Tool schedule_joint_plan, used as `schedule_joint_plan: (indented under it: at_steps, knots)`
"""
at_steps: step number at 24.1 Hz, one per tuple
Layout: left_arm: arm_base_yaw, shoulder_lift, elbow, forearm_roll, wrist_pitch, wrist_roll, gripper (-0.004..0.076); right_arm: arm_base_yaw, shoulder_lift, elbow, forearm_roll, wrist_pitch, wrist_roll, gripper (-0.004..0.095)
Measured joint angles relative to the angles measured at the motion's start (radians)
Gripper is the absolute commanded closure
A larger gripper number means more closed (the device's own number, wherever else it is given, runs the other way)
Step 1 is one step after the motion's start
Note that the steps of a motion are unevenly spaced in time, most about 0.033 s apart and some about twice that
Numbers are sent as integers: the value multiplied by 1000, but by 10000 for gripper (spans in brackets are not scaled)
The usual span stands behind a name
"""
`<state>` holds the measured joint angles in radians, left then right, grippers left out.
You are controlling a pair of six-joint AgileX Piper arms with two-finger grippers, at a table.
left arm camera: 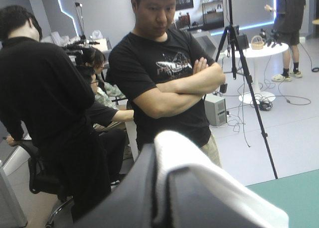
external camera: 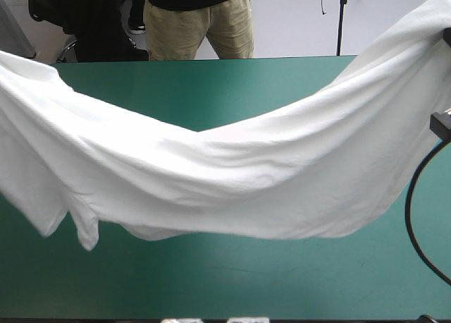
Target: Fold the cloth
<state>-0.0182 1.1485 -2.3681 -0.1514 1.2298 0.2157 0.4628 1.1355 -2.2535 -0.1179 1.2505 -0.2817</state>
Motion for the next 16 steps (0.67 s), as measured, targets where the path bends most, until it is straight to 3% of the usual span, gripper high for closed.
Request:
schedule_joint_plan:
  at_steps: [8, 9, 11, 16]
  knots:
    - [0, 22, 555, 6, 1, 1, 741, 0, 17, 512, 1, -2, 148, 925]
    - [0, 39, 712, 6, -11, 1, 741, 0, 31, 651, 4, -37, 171, 925]
    - [0, 67, 842, 6, -53, 1, 741, -1, 57, 794, 6, -116, 200, 925]
    - [0, 195, 1064, 5, -251, 1, 741, -1, 171, 999, -84, -340, 297, 926]
